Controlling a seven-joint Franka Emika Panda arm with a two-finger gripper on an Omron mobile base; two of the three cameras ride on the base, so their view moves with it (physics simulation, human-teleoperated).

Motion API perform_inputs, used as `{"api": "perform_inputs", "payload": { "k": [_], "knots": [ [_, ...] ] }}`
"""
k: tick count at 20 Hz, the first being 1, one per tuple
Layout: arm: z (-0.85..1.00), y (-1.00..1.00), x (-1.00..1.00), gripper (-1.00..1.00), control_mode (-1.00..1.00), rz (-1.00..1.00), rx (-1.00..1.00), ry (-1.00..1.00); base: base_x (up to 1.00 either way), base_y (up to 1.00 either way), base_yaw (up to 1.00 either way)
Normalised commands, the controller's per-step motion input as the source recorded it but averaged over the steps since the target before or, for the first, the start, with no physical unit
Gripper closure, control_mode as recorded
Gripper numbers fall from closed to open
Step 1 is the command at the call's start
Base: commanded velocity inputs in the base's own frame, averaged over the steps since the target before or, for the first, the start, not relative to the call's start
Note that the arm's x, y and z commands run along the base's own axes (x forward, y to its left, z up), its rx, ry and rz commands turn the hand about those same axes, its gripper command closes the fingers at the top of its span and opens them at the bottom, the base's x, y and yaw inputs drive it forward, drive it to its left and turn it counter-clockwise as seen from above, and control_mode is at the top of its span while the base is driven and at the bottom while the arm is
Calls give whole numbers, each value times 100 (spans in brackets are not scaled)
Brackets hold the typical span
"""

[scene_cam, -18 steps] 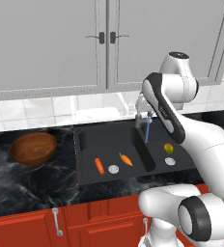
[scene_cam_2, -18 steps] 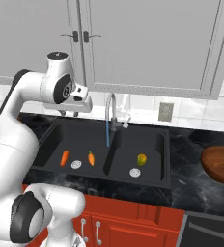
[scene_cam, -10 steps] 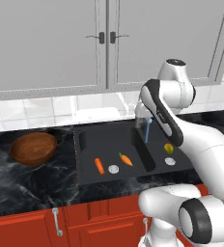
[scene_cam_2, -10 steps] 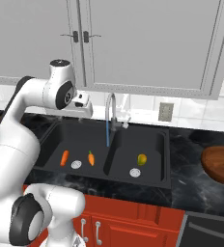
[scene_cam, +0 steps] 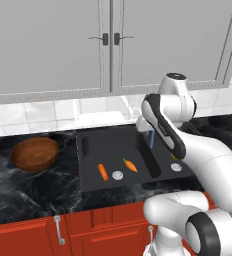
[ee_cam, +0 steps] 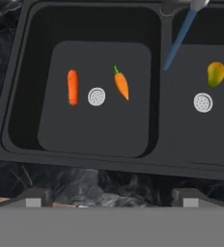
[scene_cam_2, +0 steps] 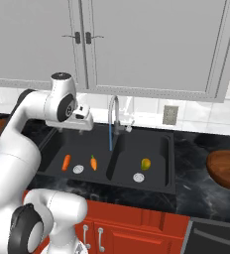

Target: Pick the carrots from the sink and place them in one bowl. Place the mango in the other bowl. Then turn off the sink faucet.

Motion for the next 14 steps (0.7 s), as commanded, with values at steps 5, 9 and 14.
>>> {"api": "perform_inputs", "payload": {
  "k": [5,9,14],
  "knots": [
    [-28,21,0,-100,-100,0,0,0,0,0,0],
    [-29,20,0,-100,-100,0,0,0,0,0,0],
    [-26,15,0,-100,-100,0,0,0,0,0,0]
  ]
}}
